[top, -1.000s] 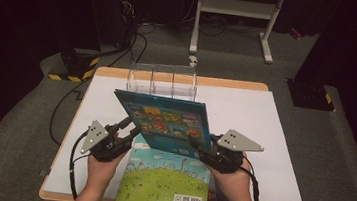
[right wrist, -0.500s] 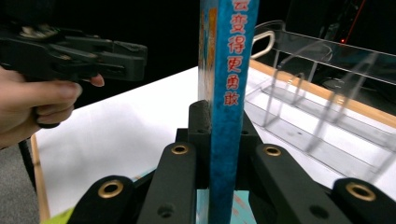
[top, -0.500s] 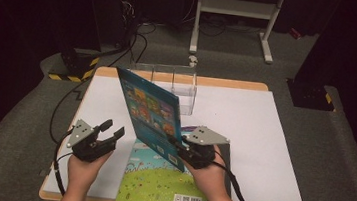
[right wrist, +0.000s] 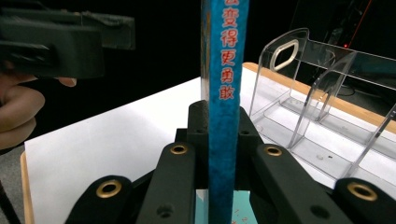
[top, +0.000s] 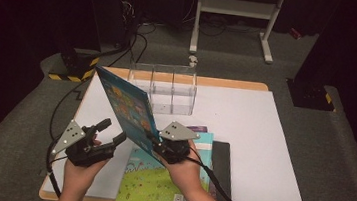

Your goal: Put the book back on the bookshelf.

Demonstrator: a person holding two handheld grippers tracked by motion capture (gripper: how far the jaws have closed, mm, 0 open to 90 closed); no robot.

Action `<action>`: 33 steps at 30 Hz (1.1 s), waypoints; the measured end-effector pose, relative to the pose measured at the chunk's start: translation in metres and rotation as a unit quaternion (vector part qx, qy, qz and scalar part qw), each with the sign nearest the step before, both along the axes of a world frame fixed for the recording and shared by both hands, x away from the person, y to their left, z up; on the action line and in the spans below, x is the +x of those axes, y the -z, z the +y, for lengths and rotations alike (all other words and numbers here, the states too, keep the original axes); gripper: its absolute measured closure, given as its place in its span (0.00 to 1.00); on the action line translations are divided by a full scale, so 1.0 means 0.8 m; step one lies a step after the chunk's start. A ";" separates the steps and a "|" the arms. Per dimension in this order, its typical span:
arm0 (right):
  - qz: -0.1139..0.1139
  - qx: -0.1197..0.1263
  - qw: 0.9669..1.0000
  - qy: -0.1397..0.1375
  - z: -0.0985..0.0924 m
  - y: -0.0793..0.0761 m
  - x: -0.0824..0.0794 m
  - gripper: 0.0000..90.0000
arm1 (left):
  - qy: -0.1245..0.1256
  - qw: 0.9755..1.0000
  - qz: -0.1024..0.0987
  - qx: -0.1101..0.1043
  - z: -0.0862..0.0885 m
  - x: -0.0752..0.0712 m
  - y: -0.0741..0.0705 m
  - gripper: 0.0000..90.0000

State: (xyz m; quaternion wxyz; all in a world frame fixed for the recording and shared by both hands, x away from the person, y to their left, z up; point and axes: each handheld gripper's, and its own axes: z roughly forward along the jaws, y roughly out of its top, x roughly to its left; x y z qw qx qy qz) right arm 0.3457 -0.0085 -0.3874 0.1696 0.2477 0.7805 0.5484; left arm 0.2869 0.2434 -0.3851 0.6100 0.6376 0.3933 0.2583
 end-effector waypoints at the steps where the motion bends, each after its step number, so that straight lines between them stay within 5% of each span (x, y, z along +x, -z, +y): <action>1: -0.001 0.001 1.000 0.000 0.001 0.001 -0.003 0.91 | 0.006 1.000 -0.002 -0.002 -0.004 -0.002 -0.002 0.28; 6: -0.003 0.004 1.000 0.004 0.007 0.005 -0.015 0.90 | 0.035 0.999 -0.022 -0.009 -0.028 -0.017 -0.015 0.24; 14: -0.009 -0.003 1.000 -0.011 0.016 0.013 -0.038 0.85 | 0.037 0.999 -0.032 -0.020 -0.040 -0.027 -0.022 0.17; 33: -0.005 0.004 0.999 -0.054 0.041 0.025 -0.058 0.69 | -0.040 0.999 -0.020 -0.004 -0.043 -0.032 -0.025 0.10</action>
